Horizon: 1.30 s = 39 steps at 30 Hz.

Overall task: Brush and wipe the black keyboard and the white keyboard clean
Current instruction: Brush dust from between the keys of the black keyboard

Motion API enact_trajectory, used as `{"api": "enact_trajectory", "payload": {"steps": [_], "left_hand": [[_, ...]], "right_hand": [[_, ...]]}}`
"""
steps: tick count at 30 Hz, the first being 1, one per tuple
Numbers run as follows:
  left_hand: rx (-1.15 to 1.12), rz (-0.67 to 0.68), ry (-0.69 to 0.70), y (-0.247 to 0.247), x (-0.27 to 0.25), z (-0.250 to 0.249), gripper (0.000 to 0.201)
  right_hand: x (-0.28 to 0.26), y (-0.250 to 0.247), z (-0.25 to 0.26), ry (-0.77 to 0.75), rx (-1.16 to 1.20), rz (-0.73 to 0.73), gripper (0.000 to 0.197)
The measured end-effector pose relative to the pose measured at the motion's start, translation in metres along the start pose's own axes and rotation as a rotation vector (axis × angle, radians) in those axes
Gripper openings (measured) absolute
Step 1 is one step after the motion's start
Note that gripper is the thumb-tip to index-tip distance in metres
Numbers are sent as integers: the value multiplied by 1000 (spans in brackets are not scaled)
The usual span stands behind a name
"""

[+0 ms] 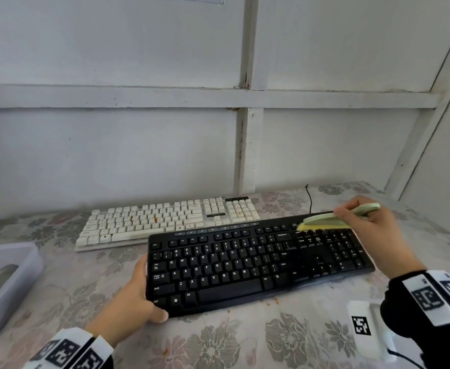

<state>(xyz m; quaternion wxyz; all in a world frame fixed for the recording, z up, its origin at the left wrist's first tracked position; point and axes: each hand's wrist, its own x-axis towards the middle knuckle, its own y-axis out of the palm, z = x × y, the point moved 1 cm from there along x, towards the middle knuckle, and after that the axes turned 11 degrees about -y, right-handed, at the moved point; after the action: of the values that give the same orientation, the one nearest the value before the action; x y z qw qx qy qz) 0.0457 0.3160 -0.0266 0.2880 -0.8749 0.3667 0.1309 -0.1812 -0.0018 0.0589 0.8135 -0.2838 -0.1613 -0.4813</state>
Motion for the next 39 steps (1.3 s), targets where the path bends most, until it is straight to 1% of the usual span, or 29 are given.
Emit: {"api": "enact_trajectory", "payload": {"steps": [2, 4, 7, 8, 9, 10, 11, 13, 14, 15, 16, 18, 19, 21, 23, 26, 27, 29, 31, 35, 37, 39], "left_hand": [[-6, 2, 0, 1, 0, 1, 119], [-18, 4, 2, 1, 1, 0, 119], [-22, 5, -1, 0, 2, 2, 119], [-18, 5, -6, -1, 2, 2, 119], [-11, 5, -10, 0, 2, 2, 119], [-3, 2, -11, 0, 2, 3, 118], [1, 0, -14, 0, 3, 3, 118], [-1, -2, -18, 1, 4, 2, 119], [-6, -4, -15, 0, 4, 2, 119], [-11, -3, -14, 0, 4, 2, 119], [-13, 0, -12, 0, 4, 1, 118], [-11, 2, -7, 1, 4, 1, 118], [-8, 0, -6, 1, 4, 2, 119], [0, -2, -4, 1, 5, 3, 121], [1, -1, -2, 1, 7, 3, 121], [8, -6, 8, 1, 7, 3, 118], [8, -5, 11, 0, 6, 3, 118], [7, -4, 21, 0, 5, 2, 117], [19, -13, 34, -1, 4, 1, 115], [70, -54, 52, 0, 4, -2, 114], [83, -62, 59, 0, 5, -1, 115], [61, -46, 48, 0, 4, -1, 117]], "right_hand": [[0, 0, -3, 33, 82, 78, 23], [0, -3, -11, 65, 85, 101, 24], [7, -20, -20, 84, -82, -18, 18], [8, -25, -19, 81, -114, -40, 19], [10, -29, -18, 75, -85, -36, 22], [11, -31, -17, 71, -23, -20, 28], [12, -32, -14, 73, 20, -3, 40], [8, -35, -19, 108, 26, 27, 68], [7, -37, -22, 132, 13, 16, 72], [7, -39, -21, 148, -24, -14, 69], [6, -42, -20, 148, -77, -46, 57], [8, -43, -17, 129, -255, -113, 28], [9, -40, -12, 99, -325, -144, 20], [4, -22, 9, 28, -301, -152, 14], [-8, 9, 38, -19, -188, -35, 13], [-39, 68, 78, -106, -30, 198, 16], [-50, 87, 89, -116, -6, 251, 16], [-66, 120, 101, -130, -11, 317, 22], [-79, 146, 112, -153, -11, 392, 22], [-95, 177, 129, -200, -66, 447, 18], [-99, 181, 127, -173, -77, 468, 17], [-97, 177, 121, -128, -59, 459, 20]]}}
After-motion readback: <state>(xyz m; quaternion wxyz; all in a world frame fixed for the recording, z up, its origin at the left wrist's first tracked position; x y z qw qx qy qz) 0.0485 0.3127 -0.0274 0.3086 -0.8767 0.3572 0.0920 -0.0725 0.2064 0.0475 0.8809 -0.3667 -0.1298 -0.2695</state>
